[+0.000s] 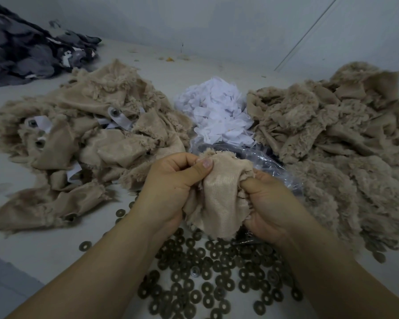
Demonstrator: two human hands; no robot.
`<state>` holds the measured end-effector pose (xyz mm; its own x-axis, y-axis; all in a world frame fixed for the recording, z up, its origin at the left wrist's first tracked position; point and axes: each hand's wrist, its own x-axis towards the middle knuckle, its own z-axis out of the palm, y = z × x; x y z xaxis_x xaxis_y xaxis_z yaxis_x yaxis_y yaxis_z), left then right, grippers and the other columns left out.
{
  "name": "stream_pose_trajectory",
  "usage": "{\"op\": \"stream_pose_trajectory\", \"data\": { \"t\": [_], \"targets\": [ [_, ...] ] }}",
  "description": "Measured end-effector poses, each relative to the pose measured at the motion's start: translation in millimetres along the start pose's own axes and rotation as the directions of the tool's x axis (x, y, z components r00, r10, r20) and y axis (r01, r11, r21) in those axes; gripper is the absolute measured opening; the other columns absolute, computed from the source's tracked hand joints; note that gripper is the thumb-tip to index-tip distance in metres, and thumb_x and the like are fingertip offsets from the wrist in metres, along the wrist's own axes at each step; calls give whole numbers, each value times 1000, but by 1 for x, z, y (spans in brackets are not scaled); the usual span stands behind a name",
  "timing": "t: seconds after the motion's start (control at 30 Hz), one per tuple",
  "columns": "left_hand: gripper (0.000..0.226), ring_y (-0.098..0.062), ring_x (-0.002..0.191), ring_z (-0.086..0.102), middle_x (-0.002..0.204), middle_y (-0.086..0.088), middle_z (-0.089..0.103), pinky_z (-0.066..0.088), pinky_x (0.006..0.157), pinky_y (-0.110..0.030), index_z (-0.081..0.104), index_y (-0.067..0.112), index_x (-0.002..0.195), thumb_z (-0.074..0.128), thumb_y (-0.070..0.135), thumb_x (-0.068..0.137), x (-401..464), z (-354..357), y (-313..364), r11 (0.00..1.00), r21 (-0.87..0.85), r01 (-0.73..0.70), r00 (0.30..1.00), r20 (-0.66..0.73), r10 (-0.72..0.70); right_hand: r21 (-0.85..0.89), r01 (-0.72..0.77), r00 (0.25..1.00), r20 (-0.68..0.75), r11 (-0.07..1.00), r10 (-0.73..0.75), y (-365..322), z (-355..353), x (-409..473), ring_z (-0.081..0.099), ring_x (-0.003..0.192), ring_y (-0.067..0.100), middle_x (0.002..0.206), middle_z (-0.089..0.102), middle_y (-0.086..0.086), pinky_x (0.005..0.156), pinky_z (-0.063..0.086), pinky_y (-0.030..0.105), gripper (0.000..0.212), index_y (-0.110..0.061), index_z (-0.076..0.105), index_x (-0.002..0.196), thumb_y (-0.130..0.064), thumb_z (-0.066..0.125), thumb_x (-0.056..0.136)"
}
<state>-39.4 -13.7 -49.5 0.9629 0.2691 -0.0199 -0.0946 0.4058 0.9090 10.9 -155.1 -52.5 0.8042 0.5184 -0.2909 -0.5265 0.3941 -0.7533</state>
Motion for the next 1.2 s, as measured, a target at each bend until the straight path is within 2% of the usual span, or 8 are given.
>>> {"op": "stream_pose_trajectory", "data": {
  "t": [0.3, 0.43, 0.57, 0.67, 0.87, 0.97, 1.03, 1.2],
  "targets": [
    [14, -13, 57, 61, 61, -7, 63, 51, 53, -21, 67, 13, 59, 73, 19, 69, 0, 0, -4, 1000, 22, -5, 1000, 27, 5, -44, 60, 998, -10, 997, -61, 4, 3, -1, 71, 104, 30, 112, 73, 20, 82, 61, 34, 31, -4, 64, 123, 5, 46, 99],
    [14, -14, 56, 59, 62, -9, 62, 51, 51, -22, 67, 13, 60, 75, 22, 67, -2, -1, -5, 999, 43, -14, 999, 31, 12, -166, 125, 991, -17, 978, -130, 4, 3, -4, 71, 88, 29, 106, 73, 23, 84, 60, 40, 26, -9, 72, 109, 3, 52, 96],
    [14, -13, 52, 56, 61, -10, 60, 49, 49, -20, 66, 14, 59, 74, 23, 66, -2, 1, -5, 998, 62, -20, 999, 27, 18, -457, 275, 952, 4, 846, -307, 2, -1, -6, 73, 94, 29, 98, 77, 11, 81, 60, 41, 31, -13, 73, 105, 10, 62, 87],
    [12, -9, 46, 53, 58, -7, 59, 45, 43, -17, 67, 15, 57, 73, 22, 65, -2, 3, -5, 994, 107, -36, 999, 13, 35, -596, 339, 906, -3, 728, -424, 1, 0, -9, 75, 79, 24, 87, 78, 5, 63, 60, 33, 37, -19, 71, 103, 12, 65, 83],
    [18, -12, 49, 51, 56, -6, 57, 45, 45, -20, 67, 17, 57, 74, 17, 73, 1, 0, -9, 978, 198, -59, 998, -6, 61, -752, 411, 808, 40, 515, -588, 1, -2, -9, 67, 59, 23, 76, 74, 6, 51, 55, 34, 83, -44, 44, 139, 9, 70, 80],
    [17, -10, 49, 54, 55, -4, 59, 47, 46, -20, 68, 17, 56, 74, 17, 73, 1, 0, -8, 983, 179, -52, 999, 5, 52, -799, 485, 747, 166, 357, -644, 1, 0, -10, 70, 74, 4, 86, 75, -12, 66, 58, 22, 62, -39, 69, 107, 15, 65, 76],
    [13, -10, 49, 54, 55, -4, 60, 47, 47, -20, 68, 18, 57, 74, 22, 68, 0, 0, -6, 983, 177, -48, 999, 11, 47, -795, 496, 743, 181, 348, -644, 2, 3, -11, 68, 82, -5, 89, 70, -30, 70, 53, 11, 59, -38, 70, 90, 19, 64, 74],
    [29, -9, 48, 54, 53, -3, 59, 46, 47, -20, 68, 18, 57, 71, 6, 83, 2, -1, -8, 971, 231, -65, 998, 0, 66, -805, 502, 732, 200, 318, -651, 1, 4, -11, 67, 86, -8, 90, 68, -37, 70, 51, 7, 61, -40, 68, 89, 18, 64, 73]
  ]
}}
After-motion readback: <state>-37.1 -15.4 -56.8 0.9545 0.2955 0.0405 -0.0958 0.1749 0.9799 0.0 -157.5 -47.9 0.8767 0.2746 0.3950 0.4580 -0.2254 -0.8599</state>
